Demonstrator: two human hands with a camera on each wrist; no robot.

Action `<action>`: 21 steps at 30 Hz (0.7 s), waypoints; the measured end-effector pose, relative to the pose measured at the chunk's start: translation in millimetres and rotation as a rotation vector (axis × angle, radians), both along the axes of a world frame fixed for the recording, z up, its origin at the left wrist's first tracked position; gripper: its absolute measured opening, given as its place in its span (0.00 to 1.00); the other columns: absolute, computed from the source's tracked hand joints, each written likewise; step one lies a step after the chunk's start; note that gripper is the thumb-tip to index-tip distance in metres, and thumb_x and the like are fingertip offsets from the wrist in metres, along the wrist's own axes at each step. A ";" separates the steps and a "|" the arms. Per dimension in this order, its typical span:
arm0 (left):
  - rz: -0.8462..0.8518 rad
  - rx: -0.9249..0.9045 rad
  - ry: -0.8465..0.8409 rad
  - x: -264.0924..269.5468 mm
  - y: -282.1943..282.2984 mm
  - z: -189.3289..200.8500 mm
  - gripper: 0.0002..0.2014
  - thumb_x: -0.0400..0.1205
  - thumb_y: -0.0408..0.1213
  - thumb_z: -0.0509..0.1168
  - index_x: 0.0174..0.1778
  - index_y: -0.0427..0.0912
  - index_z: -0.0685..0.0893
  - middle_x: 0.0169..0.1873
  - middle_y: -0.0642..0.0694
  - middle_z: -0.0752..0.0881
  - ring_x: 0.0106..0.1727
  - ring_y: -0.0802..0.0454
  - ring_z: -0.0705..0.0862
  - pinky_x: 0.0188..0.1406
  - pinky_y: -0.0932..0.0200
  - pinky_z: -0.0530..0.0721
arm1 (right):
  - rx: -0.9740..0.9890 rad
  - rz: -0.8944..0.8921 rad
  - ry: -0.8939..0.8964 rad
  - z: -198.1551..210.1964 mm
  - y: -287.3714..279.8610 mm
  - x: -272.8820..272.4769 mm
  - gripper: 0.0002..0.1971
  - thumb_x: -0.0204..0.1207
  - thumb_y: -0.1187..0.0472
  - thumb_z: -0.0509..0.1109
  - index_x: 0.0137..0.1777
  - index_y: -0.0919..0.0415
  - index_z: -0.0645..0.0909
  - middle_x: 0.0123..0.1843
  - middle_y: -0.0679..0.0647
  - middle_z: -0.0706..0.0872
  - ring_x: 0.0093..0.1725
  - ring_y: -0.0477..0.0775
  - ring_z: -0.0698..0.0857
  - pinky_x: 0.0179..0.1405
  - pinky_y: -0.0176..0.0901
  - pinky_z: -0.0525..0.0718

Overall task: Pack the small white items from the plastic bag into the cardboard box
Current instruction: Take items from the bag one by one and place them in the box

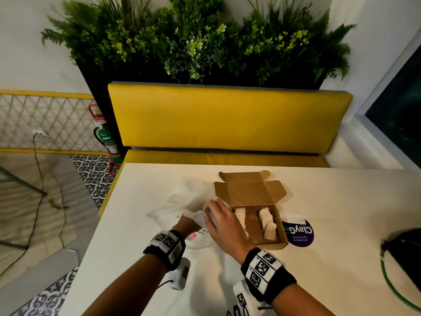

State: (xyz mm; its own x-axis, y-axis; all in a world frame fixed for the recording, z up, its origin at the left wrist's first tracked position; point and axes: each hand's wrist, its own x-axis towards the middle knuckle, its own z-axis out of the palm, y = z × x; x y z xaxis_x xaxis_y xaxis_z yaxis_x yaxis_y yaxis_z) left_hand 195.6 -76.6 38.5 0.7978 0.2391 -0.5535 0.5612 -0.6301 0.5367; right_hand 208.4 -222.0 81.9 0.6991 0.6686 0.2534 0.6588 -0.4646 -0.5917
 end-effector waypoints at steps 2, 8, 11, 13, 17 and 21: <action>-0.066 0.028 -0.107 -4.8 2.2 2.5 0.09 0.83 0.31 0.57 0.38 0.43 0.78 0.33 0.47 0.81 0.37 0.50 0.82 0.34 0.59 0.82 | 0.016 -0.017 0.005 -0.6 3.0 3.6 0.04 0.86 0.54 0.56 0.53 0.52 0.69 0.49 0.50 0.78 0.44 0.51 0.79 0.41 0.50 0.82; -0.352 0.242 -0.339 -35.5 8.3 9.3 0.08 0.79 0.25 0.57 0.40 0.35 0.81 0.36 0.38 0.85 0.35 0.49 0.76 0.36 0.55 0.75 | 0.003 -0.039 -0.046 0.0 13.2 11.4 0.04 0.86 0.54 0.55 0.52 0.52 0.69 0.47 0.50 0.78 0.42 0.51 0.79 0.38 0.50 0.83; -0.269 0.246 -0.447 -50.2 16.2 13.6 0.08 0.80 0.30 0.62 0.35 0.38 0.82 0.35 0.45 0.85 0.37 0.50 0.80 0.38 0.57 0.80 | 0.003 -0.027 -0.097 2.3 14.2 11.7 0.03 0.83 0.56 0.58 0.50 0.53 0.71 0.46 0.50 0.79 0.41 0.50 0.79 0.36 0.48 0.83; -0.109 0.217 -0.515 -58.0 20.6 20.3 0.11 0.81 0.36 0.66 0.32 0.42 0.83 0.30 0.53 0.82 0.33 0.58 0.78 0.36 0.66 0.75 | -0.001 -0.024 -0.148 4.2 14.4 9.7 0.02 0.82 0.57 0.60 0.49 0.53 0.72 0.45 0.49 0.79 0.40 0.50 0.80 0.32 0.47 0.83; 0.134 -0.012 -0.579 -74.0 17.2 41.6 0.11 0.77 0.36 0.71 0.28 0.48 0.82 0.23 0.55 0.84 0.26 0.61 0.78 0.32 0.69 0.76 | 0.031 -0.036 -0.263 9.0 15.1 5.5 0.01 0.80 0.58 0.64 0.47 0.53 0.74 0.42 0.47 0.80 0.39 0.48 0.80 0.25 0.46 0.82; 0.280 -0.426 -0.401 -80.7 19.0 55.1 0.03 0.77 0.30 0.70 0.39 0.35 0.87 0.29 0.45 0.89 0.33 0.51 0.85 0.38 0.55 0.86 | 0.044 -0.032 -0.263 10.7 14.8 5.3 0.05 0.77 0.61 0.66 0.49 0.50 0.76 0.45 0.45 0.81 0.41 0.47 0.80 0.25 0.44 0.82</action>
State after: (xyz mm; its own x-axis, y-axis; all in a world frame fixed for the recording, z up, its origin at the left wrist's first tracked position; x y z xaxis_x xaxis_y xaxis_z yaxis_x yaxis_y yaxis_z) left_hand 114.9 -57.6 93.5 0.9014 0.2937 -0.3180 0.3777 -0.1746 0.9093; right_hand 213.7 -207.2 92.7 0.6263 0.6311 0.4577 0.7778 -0.4654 -0.4225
